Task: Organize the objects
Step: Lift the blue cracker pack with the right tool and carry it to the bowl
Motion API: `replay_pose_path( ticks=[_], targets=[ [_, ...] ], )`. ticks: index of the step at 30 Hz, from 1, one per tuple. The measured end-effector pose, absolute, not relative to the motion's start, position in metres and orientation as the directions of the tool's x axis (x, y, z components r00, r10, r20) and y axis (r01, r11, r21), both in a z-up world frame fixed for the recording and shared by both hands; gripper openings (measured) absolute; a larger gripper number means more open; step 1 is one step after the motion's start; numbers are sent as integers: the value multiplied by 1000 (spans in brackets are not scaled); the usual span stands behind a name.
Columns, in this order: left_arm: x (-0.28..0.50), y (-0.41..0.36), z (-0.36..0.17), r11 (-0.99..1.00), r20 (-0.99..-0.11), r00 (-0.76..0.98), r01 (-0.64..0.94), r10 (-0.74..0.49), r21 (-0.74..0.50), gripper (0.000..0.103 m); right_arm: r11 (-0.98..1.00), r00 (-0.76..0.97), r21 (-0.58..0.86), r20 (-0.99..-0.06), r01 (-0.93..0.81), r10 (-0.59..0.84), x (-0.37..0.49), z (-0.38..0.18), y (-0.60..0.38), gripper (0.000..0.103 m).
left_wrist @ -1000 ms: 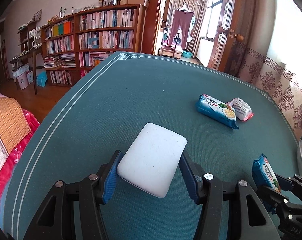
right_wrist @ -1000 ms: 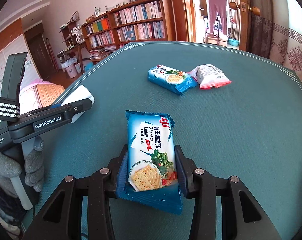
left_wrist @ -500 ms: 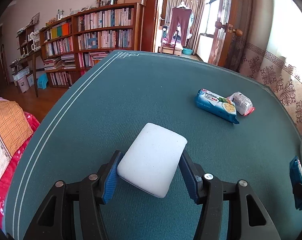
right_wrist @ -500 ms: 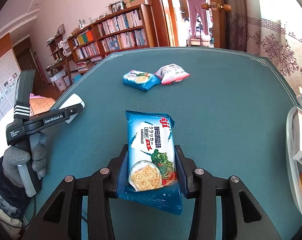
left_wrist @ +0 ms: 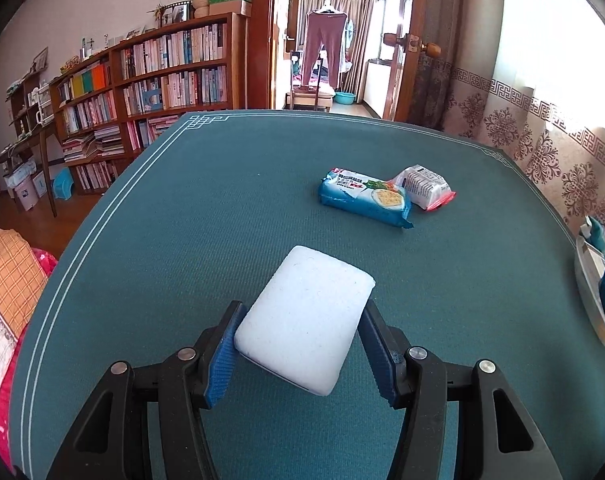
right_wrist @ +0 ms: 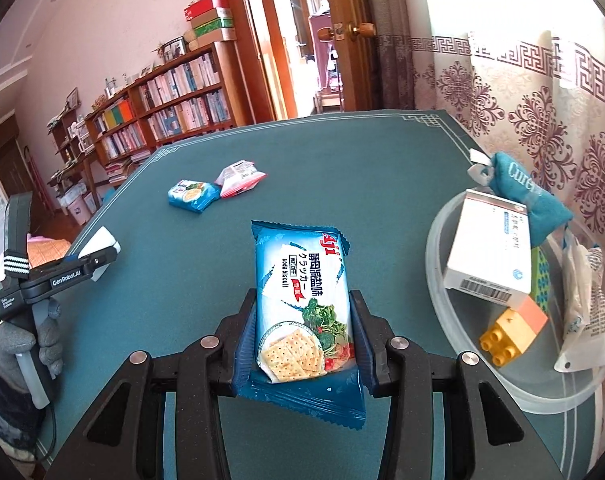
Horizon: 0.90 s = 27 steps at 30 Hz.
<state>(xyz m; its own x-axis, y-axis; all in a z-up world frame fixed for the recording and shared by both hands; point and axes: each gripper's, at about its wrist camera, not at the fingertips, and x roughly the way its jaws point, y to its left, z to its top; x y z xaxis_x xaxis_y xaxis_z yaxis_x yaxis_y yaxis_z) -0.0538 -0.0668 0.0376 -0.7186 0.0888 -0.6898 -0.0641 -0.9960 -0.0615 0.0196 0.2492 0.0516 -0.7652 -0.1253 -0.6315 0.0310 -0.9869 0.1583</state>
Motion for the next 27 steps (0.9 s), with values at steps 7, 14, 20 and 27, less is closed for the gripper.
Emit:
replay_pose_path(
  ticks=[7, 14, 20, 27],
  targets=[
    [-49, -42, 43, -989, -692, -707, -120, 143, -81, 60, -984, -807, 156, -591, -86, -24, 34, 67, 292, 44],
    [-46, -10, 47, -980, -691, -699, -181, 184, -79, 60, -961, -804, 154, -587, -229, 97, 44, 65, 339, 44],
    [-42, 16, 48, -972, -694, -689, -226, 211, -71, 60, -949, -790, 132, -593, -287, 156, 40, 60, 369, 44],
    [-39, 40, 49, -964, -697, -680, -258, 229, -65, 60, -942, -780, 119, -599, -313, 183, 28, 55, 391, 44]
  ],
)
